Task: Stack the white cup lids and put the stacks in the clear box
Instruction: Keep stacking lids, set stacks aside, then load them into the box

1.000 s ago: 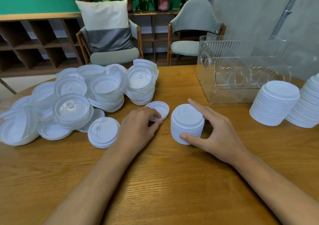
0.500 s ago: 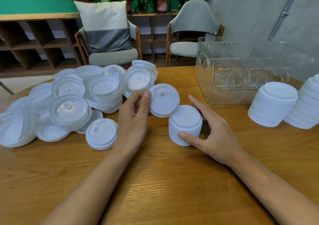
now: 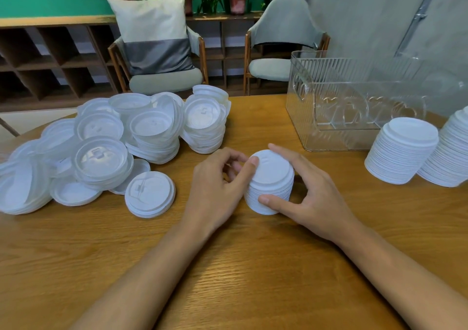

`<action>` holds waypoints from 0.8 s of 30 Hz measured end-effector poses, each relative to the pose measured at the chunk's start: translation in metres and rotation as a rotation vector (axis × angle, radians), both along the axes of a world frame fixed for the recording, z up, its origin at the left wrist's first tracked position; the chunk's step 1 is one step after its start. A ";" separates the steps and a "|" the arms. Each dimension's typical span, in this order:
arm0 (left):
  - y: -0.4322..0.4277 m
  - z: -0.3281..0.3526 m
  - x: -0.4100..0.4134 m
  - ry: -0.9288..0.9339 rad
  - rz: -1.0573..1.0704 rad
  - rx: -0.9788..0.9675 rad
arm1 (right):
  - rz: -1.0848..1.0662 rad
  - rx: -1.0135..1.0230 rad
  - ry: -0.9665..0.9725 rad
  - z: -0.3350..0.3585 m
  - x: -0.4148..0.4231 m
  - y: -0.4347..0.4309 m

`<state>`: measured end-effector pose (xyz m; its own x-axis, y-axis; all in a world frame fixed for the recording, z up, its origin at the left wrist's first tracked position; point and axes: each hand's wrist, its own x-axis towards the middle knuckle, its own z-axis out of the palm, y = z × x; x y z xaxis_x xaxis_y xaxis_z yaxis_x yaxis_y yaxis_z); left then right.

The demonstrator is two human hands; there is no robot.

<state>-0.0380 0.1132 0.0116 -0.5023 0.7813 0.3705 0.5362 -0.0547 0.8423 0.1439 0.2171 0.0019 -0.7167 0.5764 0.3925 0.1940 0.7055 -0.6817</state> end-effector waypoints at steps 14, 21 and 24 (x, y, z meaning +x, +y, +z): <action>-0.003 0.002 0.003 0.072 -0.154 0.009 | 0.033 -0.025 -0.007 -0.005 0.000 0.005; -0.003 -0.004 0.002 0.102 -0.173 -0.023 | 0.031 -0.024 -0.016 -0.004 0.000 0.002; -0.008 -0.004 -0.002 0.169 -0.187 -0.023 | 0.018 0.003 0.003 -0.002 -0.001 -0.001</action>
<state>-0.0400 0.1053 0.0072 -0.2802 0.8642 0.4178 0.6521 -0.1480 0.7435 0.1427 0.2159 -0.0006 -0.7255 0.5626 0.3963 0.1794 0.7106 -0.6803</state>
